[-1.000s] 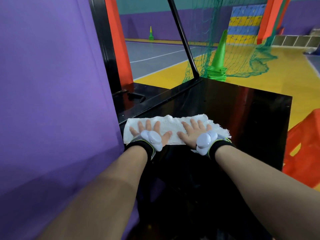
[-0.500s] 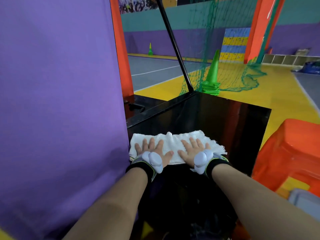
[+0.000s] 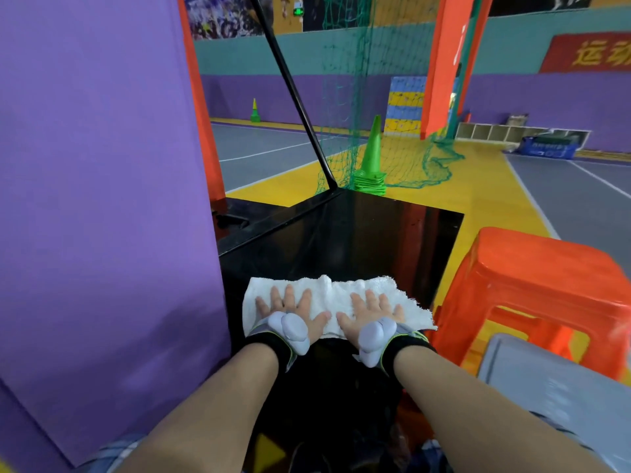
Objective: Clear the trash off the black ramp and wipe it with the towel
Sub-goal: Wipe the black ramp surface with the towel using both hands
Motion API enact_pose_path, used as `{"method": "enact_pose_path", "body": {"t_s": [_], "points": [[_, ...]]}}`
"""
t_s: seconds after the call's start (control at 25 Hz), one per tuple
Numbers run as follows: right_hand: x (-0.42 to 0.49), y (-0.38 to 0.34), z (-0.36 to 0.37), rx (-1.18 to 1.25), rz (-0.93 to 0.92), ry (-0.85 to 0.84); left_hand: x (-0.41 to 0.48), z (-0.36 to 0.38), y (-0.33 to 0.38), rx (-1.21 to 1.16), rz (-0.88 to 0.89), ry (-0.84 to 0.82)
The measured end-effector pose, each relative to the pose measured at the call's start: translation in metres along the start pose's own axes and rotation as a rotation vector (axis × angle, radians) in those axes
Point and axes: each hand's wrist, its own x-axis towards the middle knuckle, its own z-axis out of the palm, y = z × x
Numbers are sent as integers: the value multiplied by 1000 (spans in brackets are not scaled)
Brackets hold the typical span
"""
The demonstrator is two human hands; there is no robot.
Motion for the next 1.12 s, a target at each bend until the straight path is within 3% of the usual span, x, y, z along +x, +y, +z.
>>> {"method": "enact_pose_path", "body": {"t_s": [0.12, 0.32, 0.64, 1.12], "points": [[-3, 12, -8, 34, -4, -53, 1, -3, 14, -2, 33, -27], [5, 27, -53, 184, -199, -167, 7, -10, 25, 6, 108, -25], [27, 24, -13, 24, -78, 72, 34, -19, 44, -17, 107, -12], [150, 39, -22, -11, -87, 56, 149, -14, 58, -7, 105, 33]]}}
